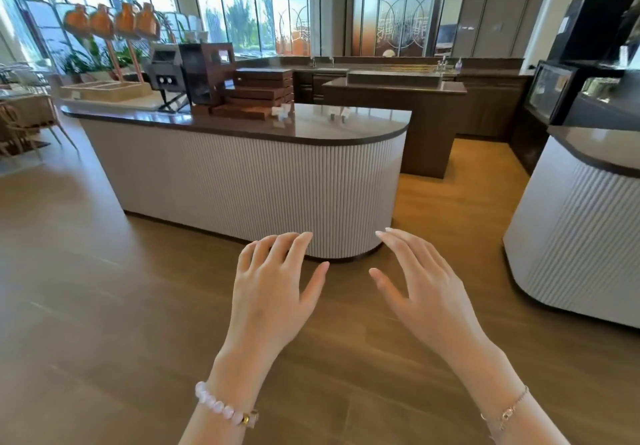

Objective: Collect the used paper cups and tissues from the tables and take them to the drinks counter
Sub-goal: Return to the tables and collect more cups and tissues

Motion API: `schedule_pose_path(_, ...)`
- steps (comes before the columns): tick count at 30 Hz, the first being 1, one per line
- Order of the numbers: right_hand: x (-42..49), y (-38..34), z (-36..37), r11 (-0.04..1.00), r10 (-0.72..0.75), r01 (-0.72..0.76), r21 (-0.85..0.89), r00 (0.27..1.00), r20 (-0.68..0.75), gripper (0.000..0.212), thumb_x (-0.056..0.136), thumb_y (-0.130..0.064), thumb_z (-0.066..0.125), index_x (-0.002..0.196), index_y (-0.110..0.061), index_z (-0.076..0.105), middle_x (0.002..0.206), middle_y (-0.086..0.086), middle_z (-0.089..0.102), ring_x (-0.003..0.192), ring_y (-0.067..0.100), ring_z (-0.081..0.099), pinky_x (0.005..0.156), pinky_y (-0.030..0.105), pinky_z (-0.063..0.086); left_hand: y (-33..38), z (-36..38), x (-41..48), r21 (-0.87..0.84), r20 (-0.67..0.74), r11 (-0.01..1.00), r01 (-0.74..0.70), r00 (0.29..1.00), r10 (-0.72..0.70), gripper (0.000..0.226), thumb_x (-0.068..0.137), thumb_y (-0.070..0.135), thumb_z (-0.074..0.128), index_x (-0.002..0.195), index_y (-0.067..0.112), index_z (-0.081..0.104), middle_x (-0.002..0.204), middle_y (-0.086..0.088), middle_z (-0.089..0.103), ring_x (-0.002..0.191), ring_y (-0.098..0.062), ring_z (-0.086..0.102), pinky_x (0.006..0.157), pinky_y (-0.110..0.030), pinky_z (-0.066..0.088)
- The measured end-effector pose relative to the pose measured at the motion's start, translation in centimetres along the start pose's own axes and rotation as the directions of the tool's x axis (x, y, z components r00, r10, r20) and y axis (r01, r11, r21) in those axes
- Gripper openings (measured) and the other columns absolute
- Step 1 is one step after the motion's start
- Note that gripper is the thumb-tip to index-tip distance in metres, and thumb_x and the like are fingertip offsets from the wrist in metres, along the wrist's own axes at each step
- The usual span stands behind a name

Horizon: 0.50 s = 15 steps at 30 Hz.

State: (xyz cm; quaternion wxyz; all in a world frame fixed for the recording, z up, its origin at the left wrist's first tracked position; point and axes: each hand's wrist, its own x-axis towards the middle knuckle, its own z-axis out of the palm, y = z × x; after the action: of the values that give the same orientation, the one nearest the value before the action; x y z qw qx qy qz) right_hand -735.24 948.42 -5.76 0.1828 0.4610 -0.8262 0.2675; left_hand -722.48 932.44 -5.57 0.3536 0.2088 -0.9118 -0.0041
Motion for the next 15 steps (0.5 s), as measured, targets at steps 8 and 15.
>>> schedule_pose_path(8,9.0,-0.2,6.4,0.996,-0.078,0.075,0.053,0.996,0.052,0.056,0.090,-0.048,0.038,0.135,-0.015,0.049,0.135,0.003,0.054,0.126,0.019,0.049,0.098,0.028,0.034,-6.5,3.2,4.7,0.072,0.003,0.993,0.094,0.996,-0.094,0.045,0.088,0.045,0.048,0.118,0.015,0.062,0.113,-0.001,0.066,0.108,-0.024,0.059,0.095,-0.042,0.044)
schedule_pose_path(15,17.9,-2.0,13.6,0.969,-0.203,0.185,0.161,0.974,0.098,0.059,0.089,-0.051,0.035,0.135,-0.016,0.048,0.136,0.004,0.053,0.127,0.021,0.048,0.099,0.034,0.039,-13.9,5.5,7.9,0.193,-0.043,0.953,0.232,0.973,-0.228,0.041,0.088,0.044,0.055,0.117,0.016,0.062,0.111,-0.001,0.067,0.106,-0.023,0.061,0.093,-0.041,0.045)
